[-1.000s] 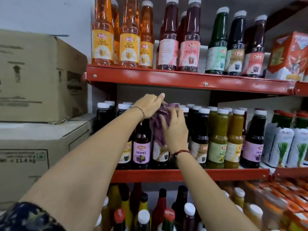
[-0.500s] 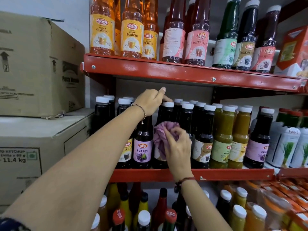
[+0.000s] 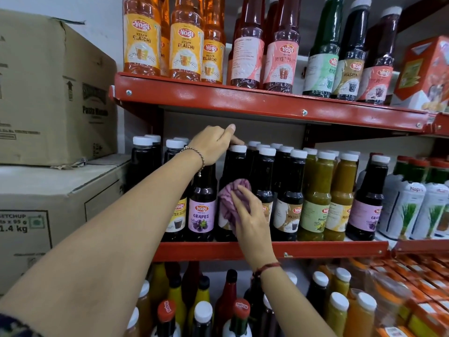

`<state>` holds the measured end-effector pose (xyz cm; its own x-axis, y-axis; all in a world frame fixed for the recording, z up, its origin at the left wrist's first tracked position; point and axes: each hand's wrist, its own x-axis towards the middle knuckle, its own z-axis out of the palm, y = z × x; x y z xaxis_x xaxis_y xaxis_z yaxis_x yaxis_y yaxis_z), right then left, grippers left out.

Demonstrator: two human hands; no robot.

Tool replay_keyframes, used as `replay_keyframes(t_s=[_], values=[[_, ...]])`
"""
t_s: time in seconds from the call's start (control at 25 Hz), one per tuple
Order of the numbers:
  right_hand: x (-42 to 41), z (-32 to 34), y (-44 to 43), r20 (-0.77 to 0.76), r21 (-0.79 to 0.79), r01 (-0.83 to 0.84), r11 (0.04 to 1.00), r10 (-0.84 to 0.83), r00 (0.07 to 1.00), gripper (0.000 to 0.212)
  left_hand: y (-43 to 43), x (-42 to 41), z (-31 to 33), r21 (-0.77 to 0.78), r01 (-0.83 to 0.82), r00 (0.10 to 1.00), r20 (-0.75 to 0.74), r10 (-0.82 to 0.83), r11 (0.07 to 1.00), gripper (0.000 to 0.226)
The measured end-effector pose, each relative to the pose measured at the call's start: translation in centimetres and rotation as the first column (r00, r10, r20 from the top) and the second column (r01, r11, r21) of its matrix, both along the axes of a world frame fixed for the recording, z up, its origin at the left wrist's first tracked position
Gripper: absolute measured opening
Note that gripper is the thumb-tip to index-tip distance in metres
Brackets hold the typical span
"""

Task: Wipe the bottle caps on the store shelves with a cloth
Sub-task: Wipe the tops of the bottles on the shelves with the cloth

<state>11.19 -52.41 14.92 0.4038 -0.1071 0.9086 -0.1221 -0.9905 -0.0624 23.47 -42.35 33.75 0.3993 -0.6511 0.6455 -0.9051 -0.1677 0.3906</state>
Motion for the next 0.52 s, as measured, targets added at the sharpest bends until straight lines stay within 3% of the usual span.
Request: replay_keyframes(t_s=[0.16, 0.32, 0.4, 0.52], values=[[-3.0, -1.0, -0.5, -0.021, 0.069, -0.055, 0.996, 0.057, 0.998, 0.044, -0.6, -0.7, 0.8, 0.082, -0.009, 1.000, -0.007, 0.009, 0.997, 0.064], [-4.0, 5.0, -3.1, 0.250, 0.210, -0.095, 0.973, 0.040, 0.967, 0.043, -3.4, -3.0, 1.4, 0.189, 0.177, 0.984, -0.069, -0.166, 0.966, 0.063], [-3.7, 7.8, -4.3, 0.225, 0.203, -0.090, 0.975, 0.043, 0.974, 0.045, -4.7, -3.4, 1.3, 0.253, 0.175, 0.984, -0.086, -0.158, 0.951, 0.066], [-2.8, 7.1, -4.8, 0.078, 0.181, -0.058, 0.982, 0.045, 0.996, 0.049, -5.6, -3.2, 0.7, 0.212, 0.151, 0.987, -0.086, -0.136, 0.966, 0.065]])
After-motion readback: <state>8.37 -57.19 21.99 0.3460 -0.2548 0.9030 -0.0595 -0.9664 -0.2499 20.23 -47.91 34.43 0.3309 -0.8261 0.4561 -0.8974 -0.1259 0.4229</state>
